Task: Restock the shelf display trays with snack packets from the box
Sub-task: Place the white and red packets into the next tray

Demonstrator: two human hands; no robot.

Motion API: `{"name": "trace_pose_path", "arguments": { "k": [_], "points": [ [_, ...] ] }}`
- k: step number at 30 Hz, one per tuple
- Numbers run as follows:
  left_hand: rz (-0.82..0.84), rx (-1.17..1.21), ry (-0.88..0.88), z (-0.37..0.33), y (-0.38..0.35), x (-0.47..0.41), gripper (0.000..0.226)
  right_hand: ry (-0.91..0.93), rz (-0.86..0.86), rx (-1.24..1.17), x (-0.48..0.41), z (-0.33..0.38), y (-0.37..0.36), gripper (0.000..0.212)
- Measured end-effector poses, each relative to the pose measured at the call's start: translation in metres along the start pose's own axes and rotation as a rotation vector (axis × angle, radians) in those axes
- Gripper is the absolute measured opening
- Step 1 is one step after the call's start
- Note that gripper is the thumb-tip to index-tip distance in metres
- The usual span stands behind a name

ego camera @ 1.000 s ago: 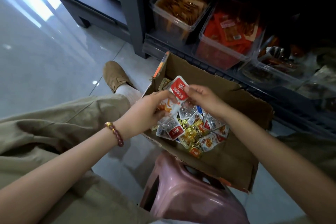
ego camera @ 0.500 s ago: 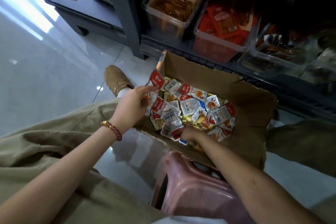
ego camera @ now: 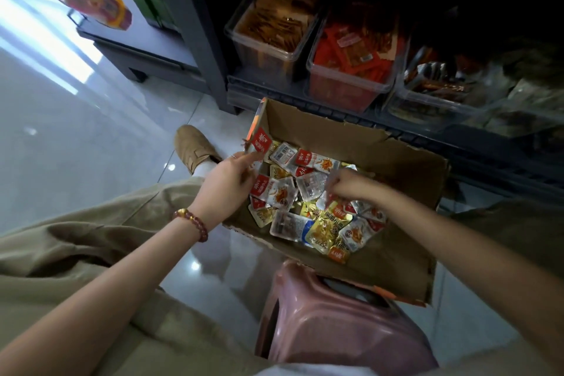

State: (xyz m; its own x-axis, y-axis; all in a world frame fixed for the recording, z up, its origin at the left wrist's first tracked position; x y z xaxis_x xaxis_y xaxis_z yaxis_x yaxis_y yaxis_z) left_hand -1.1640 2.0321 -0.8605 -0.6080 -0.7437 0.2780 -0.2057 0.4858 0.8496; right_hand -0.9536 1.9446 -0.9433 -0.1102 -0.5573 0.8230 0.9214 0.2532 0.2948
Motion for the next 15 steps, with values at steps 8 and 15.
{"name": "trace_pose_path", "arguments": {
  "k": [8, 15],
  "points": [
    [0.136, 0.030, -0.264, -0.054, 0.014, 0.008, 0.092, 0.078, 0.482, -0.764, 0.115, 0.077, 0.047, 0.041],
    [-0.287, 0.341, -0.365, -0.121, 0.060, 0.002, 0.040, 0.190, 0.436, -1.165, 0.181, 0.104, 0.077, 0.020]
  ]
}}
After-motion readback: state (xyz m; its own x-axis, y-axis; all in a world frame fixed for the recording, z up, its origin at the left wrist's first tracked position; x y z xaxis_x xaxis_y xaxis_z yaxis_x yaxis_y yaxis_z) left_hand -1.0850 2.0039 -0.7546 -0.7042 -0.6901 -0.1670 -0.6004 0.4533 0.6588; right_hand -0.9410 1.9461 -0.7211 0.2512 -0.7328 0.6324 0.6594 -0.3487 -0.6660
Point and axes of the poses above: each hand's wrist, its own x-axis away from the middle knuckle, its own y-axis out of the back of the hand, z = x × y, the point moved 4 cm from there along -x, towards the middle knuckle, and after that the axes turned 9 degrees about -x, right-handed, at the moved point
